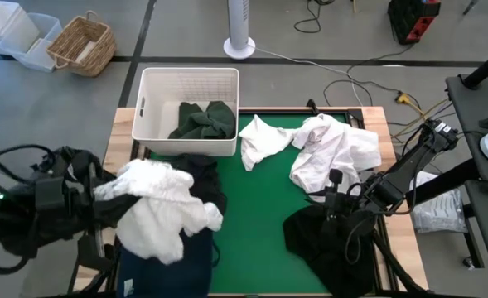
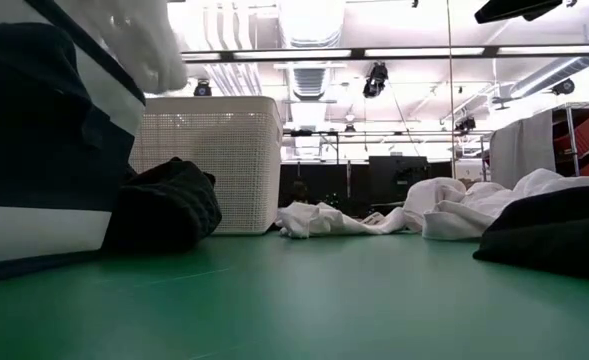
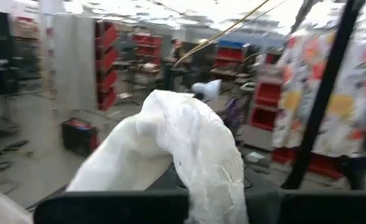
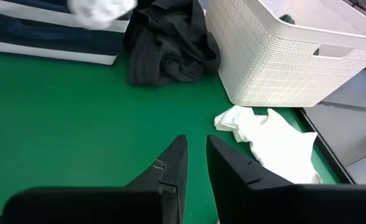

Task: Sort clothes
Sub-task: Put the white dress into the blue bin

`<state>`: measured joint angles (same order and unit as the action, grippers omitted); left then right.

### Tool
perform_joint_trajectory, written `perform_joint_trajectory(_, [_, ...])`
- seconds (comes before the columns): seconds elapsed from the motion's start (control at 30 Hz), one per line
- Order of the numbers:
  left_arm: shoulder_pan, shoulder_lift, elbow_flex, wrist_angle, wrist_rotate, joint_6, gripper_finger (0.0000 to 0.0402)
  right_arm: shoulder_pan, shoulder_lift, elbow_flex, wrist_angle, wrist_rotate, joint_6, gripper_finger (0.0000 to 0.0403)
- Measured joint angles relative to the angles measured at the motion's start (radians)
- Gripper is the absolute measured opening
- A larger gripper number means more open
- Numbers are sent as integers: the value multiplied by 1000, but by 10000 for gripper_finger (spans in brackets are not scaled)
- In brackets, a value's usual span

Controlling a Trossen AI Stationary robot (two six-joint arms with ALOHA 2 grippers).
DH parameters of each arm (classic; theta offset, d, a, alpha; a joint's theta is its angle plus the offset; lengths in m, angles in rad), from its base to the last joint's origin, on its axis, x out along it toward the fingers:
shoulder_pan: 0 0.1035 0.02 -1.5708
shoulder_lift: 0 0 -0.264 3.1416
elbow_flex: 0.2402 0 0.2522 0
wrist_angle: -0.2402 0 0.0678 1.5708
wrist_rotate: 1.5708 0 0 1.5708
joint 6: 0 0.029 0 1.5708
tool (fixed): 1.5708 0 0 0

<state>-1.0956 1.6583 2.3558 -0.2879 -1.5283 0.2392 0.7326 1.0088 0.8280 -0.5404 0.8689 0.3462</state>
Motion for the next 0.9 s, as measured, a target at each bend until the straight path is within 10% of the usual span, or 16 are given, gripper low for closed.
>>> perform_joint_trajectory(0.6, [-134, 8, -1, 11, -44, 190, 0, 0, 0, -51, 7, -1, 29, 49])
perform_joint_trajectory(0.9, [-188, 9, -10, -658, -34, -463, 0, 0, 0, -52, 84, 0, -44, 45])
